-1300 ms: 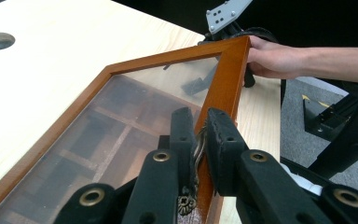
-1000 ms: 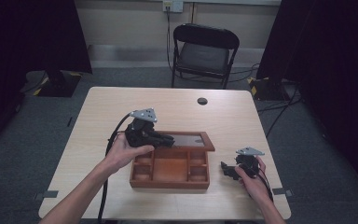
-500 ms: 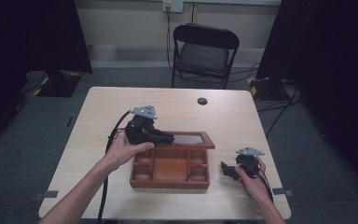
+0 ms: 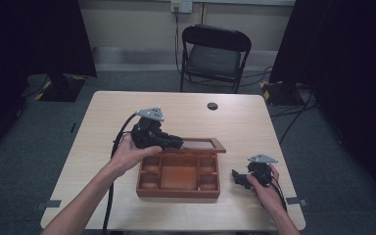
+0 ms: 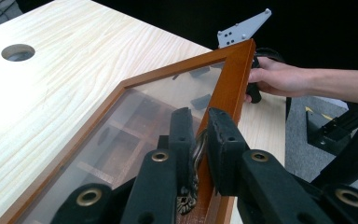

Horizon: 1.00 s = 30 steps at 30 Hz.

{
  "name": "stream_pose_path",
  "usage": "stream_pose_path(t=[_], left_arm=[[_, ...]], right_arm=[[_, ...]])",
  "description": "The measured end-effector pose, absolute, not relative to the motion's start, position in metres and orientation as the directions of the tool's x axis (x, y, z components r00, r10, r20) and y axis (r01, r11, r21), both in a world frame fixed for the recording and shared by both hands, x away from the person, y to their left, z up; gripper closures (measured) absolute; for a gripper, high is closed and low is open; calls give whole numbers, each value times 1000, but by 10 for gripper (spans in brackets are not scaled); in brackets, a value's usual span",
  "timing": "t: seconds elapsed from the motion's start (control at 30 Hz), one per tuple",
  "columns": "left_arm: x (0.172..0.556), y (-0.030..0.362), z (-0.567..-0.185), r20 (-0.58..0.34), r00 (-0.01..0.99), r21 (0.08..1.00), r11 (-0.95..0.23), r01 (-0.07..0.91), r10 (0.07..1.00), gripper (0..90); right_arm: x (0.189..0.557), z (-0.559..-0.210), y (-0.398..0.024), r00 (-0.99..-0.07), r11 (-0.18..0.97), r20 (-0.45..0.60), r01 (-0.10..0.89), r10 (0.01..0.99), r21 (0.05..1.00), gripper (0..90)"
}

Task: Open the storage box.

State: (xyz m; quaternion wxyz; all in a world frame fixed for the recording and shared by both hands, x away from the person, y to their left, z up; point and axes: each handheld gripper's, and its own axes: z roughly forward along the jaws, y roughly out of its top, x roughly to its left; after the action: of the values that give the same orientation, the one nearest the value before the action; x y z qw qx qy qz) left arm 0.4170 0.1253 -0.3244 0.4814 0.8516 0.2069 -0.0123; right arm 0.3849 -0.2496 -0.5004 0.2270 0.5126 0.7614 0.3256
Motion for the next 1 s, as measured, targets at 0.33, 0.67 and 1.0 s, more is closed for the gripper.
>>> stream_pose_path(t=[0.33,0.67,1.0], left_arm=[[420,126,-321,-215,910,815,-449,367,353,769],[422,125,-319,-221,908,816,-443,371,355,795],[425,126,-316,-222,907,817,-439,374,359,801]], right_arm=[[385,-500,-250,-371,262,-12,633,929,728,92],[385,-500,-250,-372,263,-12,633,928,728,92],[385,-500,-250,-372,263,-12,633,928,728,91]])
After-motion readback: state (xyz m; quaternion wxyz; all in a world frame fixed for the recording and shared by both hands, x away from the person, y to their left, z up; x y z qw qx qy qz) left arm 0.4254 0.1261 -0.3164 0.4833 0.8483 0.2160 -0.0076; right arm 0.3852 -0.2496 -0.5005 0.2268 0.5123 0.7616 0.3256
